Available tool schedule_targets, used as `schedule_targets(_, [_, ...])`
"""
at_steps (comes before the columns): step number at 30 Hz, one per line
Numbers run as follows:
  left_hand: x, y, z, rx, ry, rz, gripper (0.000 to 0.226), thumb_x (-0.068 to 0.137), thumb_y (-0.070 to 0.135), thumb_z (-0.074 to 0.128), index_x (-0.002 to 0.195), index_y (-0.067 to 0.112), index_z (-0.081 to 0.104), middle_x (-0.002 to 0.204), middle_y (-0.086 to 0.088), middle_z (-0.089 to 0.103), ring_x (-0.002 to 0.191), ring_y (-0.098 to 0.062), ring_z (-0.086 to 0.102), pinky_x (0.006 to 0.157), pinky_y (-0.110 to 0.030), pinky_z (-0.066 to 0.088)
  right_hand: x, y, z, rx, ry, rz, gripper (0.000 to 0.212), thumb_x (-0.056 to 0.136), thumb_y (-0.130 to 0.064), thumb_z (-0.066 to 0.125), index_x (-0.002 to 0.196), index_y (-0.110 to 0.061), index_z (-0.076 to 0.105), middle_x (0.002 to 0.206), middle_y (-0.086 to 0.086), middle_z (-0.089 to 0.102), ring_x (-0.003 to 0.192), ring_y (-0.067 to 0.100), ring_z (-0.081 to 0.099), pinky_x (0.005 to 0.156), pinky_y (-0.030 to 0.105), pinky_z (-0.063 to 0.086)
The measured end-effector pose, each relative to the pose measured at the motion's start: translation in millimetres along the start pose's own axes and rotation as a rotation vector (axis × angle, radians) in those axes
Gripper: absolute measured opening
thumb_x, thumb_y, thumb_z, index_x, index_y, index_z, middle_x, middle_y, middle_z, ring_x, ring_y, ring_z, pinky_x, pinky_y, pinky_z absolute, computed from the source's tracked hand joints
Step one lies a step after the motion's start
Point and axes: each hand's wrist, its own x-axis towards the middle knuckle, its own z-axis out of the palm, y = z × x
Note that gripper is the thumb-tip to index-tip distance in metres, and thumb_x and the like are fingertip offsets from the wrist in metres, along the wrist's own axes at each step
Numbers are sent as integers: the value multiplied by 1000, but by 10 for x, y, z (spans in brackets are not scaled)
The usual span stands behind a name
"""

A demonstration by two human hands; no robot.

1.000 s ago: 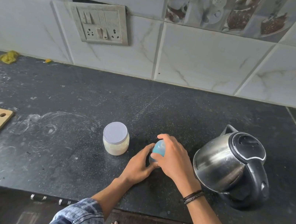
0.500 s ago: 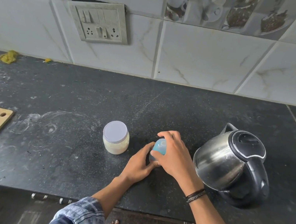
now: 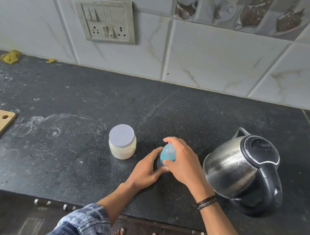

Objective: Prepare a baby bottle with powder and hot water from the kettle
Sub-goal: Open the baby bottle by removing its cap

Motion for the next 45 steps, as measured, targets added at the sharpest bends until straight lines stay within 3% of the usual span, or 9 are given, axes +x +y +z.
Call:
schedule_targets(5, [-1, 16, 0, -14, 3, 1, 65, 87, 76, 55, 141, 45, 38, 136, 30, 54, 122, 3, 55, 97, -19, 45, 27, 2, 24, 9, 54, 14, 64, 86, -33, 81, 143, -31, 51, 137, -7, 52, 119, 17, 56, 87, 29, 44])
schedule_targets(9, [6, 0, -2, -8, 9, 5, 67, 86, 77, 53, 143, 45, 37, 138, 30, 54, 125, 5, 53, 98, -18, 43, 14, 18, 61, -7, 23, -1, 56, 90, -29, 79, 140, -29, 53, 135, -6, 55, 123, 20, 54, 93, 31, 45])
schedule_targets(14, [2, 29, -5, -9, 18, 9, 62, 86, 78, 53, 140, 51, 36, 134, 40, 51, 121, 7, 54, 95, -12, 42, 12, -17, 63, 3, 81, 14, 57, 90, -44, 76, 140, -30, 53, 134, -6, 51, 119, 18, 53, 91, 34, 49])
schedule_targets(18, [0, 27, -1, -7, 12, 16, 67, 86, 79, 51, 142, 45, 38, 134, 38, 51, 123, 7, 53, 97, -14, 42, -5, -35, 59, -7, 56, 1, 38, 98, -36, 69, 134, -30, 56, 129, -7, 55, 118, 18, 54, 86, 33, 48])
schedule_targets(21, [2, 31, 7, -18, 19, 4, 74, 83, 82, 49, 143, 41, 40, 134, 32, 54, 122, 5, 54, 97, -19, 45, -14, -55, 36, -31, 79, 11, 45, 95, -35, 73, 135, -31, 55, 132, -7, 51, 118, 18, 54, 87, 36, 51])
schedule_targets(32, [-2, 74, -14, -8, 20, 11, 57, 88, 74, 58, 137, 54, 36, 134, 44, 48, 123, 11, 52, 94, -6, 38, 0, -67, -29, -21, 103, 47, 50, 89, -39, 78, 134, -32, 57, 129, -8, 56, 115, 17, 56, 85, 36, 49])
schedule_targets(37, [-7, 51, -12, -15, 0, -1, 68, 87, 75, 57, 143, 40, 40, 135, 33, 53, 124, 6, 53, 98, -16, 42, -2, -56, -18, -22, 43, 43, 43, 91, -25, 75, 131, -30, 59, 128, -8, 61, 116, 20, 59, 89, 36, 49])
schedule_targets(42, [1, 41, -8, -1, -8, -8, 64, 90, 69, 60, 143, 39, 40, 137, 25, 56, 123, 3, 54, 98, -20, 45, 19, -69, -52, -7, 57, 48, 52, 88, -35, 80, 135, -30, 58, 129, -7, 58, 114, 19, 59, 83, 30, 42])
schedule_targets(45, [5, 18, -4, 2, -18, -4, 70, 89, 70, 59, 146, 33, 40, 140, 21, 56, 126, -1, 55, 100, -23, 45, 14, -61, -48, -30, 11, 37, 47, 91, -21, 76, 134, -28, 59, 131, -7, 60, 117, 20, 60, 89, 33, 48])
